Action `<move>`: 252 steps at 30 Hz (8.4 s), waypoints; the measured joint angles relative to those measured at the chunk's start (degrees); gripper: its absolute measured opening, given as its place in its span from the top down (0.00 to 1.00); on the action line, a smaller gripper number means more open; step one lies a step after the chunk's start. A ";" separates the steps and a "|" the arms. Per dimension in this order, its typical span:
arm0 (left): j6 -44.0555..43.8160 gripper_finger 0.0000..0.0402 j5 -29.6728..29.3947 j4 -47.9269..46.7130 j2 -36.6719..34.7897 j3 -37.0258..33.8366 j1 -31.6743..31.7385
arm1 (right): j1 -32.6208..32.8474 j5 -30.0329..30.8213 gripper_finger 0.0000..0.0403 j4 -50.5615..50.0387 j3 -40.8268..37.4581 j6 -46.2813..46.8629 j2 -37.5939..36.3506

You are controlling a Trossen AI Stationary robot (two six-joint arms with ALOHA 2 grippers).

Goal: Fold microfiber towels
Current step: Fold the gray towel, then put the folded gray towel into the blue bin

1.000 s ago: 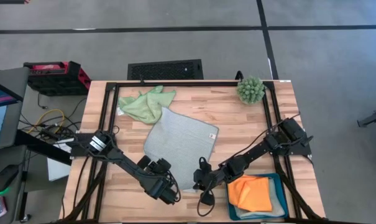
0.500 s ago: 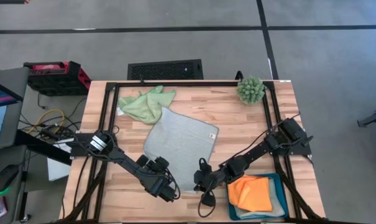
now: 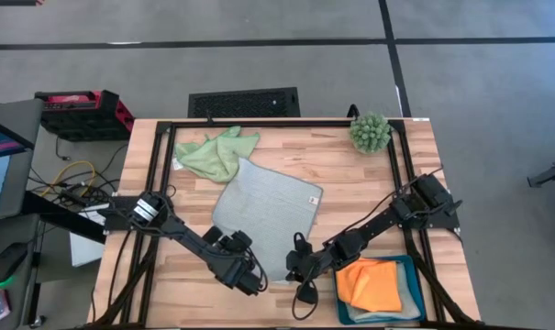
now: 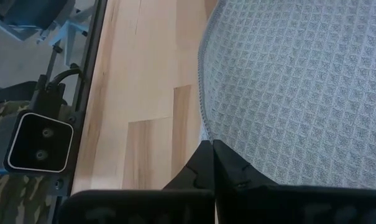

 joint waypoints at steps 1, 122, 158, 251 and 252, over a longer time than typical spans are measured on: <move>0.51 0.87 0.00 0.00 0.00 0.02 0.06 | 0.02 0.01 0.98 0.00 0.00 0.00 0.00; 76.17 0.72 10.59 8.95 -13.26 -18.49 28.46 | -24.81 24.37 0.47 -54.39 0.00 0.46 -20.70; 86.97 0.72 4.63 16.57 -15.41 -21.40 28.69 | -24.76 24.37 0.49 -51.38 -0.02 1.03 -20.68; 114.36 0.71 12.30 62.52 -8.50 -5.82 26.22 | -19.39 28.87 0.49 -56.86 -0.02 -2.47 -34.21; 113.79 0.70 11.28 61.90 -8.50 -5.82 26.22 | -19.39 28.87 0.49 -56.85 -0.02 -2.47 -34.21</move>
